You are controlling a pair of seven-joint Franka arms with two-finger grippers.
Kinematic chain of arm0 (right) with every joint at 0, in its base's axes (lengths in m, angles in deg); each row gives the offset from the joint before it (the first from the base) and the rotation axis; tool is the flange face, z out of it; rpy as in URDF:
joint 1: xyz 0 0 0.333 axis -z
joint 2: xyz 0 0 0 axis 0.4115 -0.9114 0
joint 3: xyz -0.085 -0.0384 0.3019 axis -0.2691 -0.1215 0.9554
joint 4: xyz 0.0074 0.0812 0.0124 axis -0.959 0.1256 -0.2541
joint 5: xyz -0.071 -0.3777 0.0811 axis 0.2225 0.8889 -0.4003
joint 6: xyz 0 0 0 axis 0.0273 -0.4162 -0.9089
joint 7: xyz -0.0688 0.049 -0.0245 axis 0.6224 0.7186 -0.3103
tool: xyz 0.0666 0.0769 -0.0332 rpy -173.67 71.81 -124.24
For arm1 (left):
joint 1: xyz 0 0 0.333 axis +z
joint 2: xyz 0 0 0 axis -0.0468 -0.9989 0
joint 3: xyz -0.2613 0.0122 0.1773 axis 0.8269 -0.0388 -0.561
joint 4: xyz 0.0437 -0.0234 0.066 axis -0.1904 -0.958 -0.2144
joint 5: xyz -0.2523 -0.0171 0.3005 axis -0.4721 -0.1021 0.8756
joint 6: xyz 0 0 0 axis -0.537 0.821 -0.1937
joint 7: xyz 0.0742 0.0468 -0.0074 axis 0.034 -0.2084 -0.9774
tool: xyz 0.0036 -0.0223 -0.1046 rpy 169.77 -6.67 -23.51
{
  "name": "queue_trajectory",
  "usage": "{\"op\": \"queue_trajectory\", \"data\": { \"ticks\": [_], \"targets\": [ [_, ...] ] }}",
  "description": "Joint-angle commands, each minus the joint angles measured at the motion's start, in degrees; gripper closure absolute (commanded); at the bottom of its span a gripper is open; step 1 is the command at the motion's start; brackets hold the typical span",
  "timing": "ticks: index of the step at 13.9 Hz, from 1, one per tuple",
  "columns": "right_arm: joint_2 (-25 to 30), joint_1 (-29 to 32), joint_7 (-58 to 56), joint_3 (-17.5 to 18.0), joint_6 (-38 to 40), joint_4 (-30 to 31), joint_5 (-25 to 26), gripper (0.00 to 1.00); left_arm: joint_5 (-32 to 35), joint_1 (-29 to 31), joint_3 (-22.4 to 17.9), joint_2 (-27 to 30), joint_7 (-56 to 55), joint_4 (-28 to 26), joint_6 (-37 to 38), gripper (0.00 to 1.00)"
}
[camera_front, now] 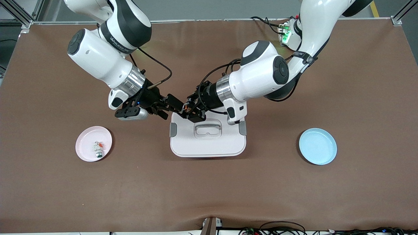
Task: Transfer orange switch to right arm and place
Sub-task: 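Reach the right gripper toward the orange switch held by the left gripper, then close the right gripper on the orange switch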
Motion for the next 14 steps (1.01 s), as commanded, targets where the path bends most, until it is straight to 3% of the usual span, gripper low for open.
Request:
{"op": "queue_trajectory", "data": {
  "ticks": [1, 4, 8, 14],
  "targets": [
    [-0.3, -0.2, 2.9, 0.9, -0.2, 0.6, 0.7, 0.00, 0.3, -0.5, 0.2, 0.5, -2.1, 1.3, 0.5, 0.92],
    [1.2, -0.1, 2.3, 0.9, 2.7, 0.0, 0.7, 0.00, 0.2, -0.4, 0.2, 0.5, -2.1, 1.3, 0.5, 0.91],
    [3.0, 2.1, 2.7, 0.4, 15.0, -5.5, 0.8, 0.00, 0.3, -0.4, 0.2, 0.6, -2.1, 1.4, 0.5, 0.91],
    [3.2, 1.0, 3.4, 0.7, 12.2, -4.2, 0.8, 0.00, 0.3, -0.3, 0.2, 0.8, -2.2, 1.4, 0.5, 0.92]
  ]
}}
